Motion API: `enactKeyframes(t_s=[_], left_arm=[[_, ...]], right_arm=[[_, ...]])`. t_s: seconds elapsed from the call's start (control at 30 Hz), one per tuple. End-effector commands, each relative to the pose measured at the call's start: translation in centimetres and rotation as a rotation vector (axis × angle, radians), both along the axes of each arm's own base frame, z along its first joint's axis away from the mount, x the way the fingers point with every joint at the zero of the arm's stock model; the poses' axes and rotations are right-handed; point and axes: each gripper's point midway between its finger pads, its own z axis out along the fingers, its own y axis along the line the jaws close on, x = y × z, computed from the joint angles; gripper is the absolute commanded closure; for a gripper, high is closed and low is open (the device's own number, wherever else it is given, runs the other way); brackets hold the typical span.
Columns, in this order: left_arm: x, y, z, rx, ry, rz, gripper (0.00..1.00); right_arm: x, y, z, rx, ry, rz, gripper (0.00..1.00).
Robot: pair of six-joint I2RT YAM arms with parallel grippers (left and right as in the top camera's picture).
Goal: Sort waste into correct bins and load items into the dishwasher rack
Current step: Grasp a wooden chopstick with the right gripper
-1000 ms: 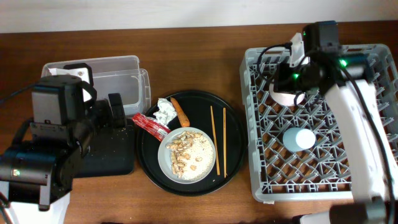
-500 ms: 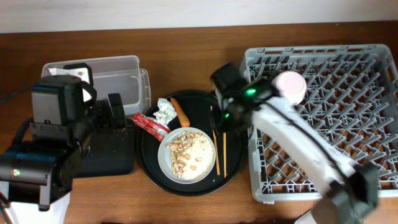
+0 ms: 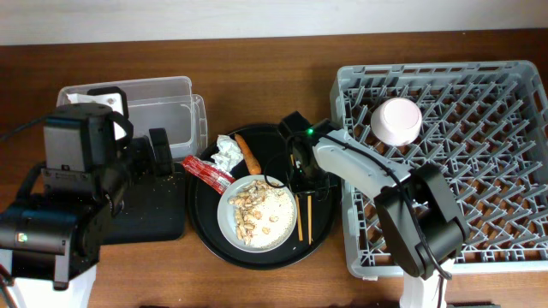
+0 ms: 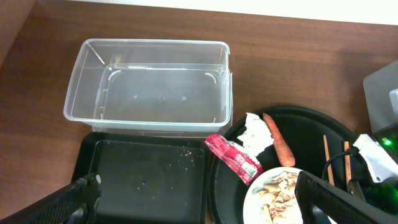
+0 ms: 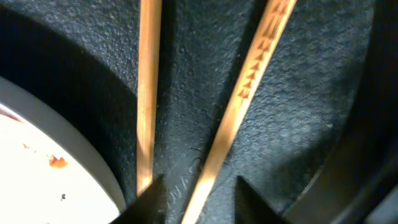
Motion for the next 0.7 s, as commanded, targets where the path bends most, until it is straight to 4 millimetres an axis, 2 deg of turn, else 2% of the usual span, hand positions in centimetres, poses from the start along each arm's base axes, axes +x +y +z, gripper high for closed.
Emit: enactKeyframes(t_s=[0.0, 0.03, 0.13, 0.23, 0.37, 0.47, 0.57, 0.6, 0.67], left_arm=[[0.0, 0.4, 0.4, -0.001, -0.013, 0.023, 0.00], [0.0, 0.4, 0.4, -0.001, -0.013, 0.023, 0.00], [0.0, 0.4, 0.4, -0.001, -0.013, 0.023, 0.00], [0.0, 0.4, 0.4, -0.001, -0.013, 0.023, 0.00], [0.0, 0.4, 0.4, -0.001, -0.013, 0.023, 0.00], [0.0, 0.4, 0.4, -0.001, -0.013, 0.023, 0.00], [0.0, 0.4, 0.4, -0.001, -0.013, 0.023, 0.00], [0.0, 0.3, 0.4, -0.001, -0.013, 0.023, 0.00], [0.0, 0.3, 0.4, -0.001, -0.013, 0.023, 0.00]], right_arm=[[0.5, -0.8, -0.2, 0.014, 0.017, -0.066, 0.69], [0.6, -1.0, -0.2, 0.016, 0.020, -0.083, 0.69], [0.8, -0.8, -0.2, 0.043, 0.030, -0.129, 0.77], [0.7, -0.7, -0.2, 0.047, 0.036, -0.160, 0.76], [0.6, 1.3, 0.0, 0.142, 0.068, -0.206, 0.75], [1.2, 1.5, -0.9, 0.140, 0.062, -0.265, 0.75], [1.2, 0.7, -2.4, 0.077, 0.069, -0.318, 0.80], [1.2, 0.6, -2.8, 0.069, 0.075, -0.319, 0.84], [1.1, 0.5, -2.9, 0.065, 0.079, -0.319, 0.85]])
